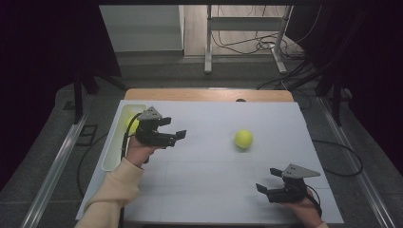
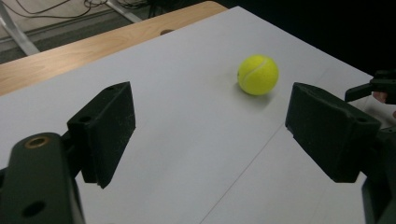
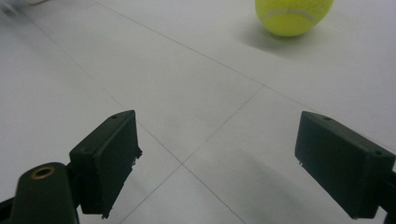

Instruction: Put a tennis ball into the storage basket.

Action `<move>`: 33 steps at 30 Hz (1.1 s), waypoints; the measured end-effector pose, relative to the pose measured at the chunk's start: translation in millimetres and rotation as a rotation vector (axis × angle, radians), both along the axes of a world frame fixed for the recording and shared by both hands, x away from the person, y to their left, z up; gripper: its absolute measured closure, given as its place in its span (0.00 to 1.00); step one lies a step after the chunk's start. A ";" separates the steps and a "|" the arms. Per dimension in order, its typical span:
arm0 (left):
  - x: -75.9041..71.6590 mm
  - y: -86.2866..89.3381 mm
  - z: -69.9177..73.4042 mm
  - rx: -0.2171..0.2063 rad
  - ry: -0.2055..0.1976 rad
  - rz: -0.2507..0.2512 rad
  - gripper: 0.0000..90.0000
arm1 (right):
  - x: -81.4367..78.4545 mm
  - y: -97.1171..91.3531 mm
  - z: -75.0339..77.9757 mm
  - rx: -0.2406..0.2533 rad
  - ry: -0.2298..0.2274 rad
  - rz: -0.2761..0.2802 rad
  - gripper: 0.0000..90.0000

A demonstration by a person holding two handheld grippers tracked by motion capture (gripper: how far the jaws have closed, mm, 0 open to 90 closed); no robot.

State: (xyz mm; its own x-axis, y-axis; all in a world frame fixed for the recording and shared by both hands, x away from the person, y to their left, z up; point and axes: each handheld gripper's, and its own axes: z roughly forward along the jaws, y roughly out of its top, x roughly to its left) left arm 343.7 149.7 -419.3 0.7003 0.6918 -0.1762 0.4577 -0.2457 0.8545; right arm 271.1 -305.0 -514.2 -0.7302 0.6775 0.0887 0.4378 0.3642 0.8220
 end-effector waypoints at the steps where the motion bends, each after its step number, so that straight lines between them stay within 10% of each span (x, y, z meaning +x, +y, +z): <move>1: -0.4 -3.4 -0.4 -0.001 0.001 -0.008 0.19 | 0.3 0.0 0.1 0.002 -0.001 0.000 0.16; 33: 10.5 -60.4 -17.5 0.019 0.035 -0.114 0.18 | 1.3 2.4 0.7 0.002 -0.011 0.011 0.16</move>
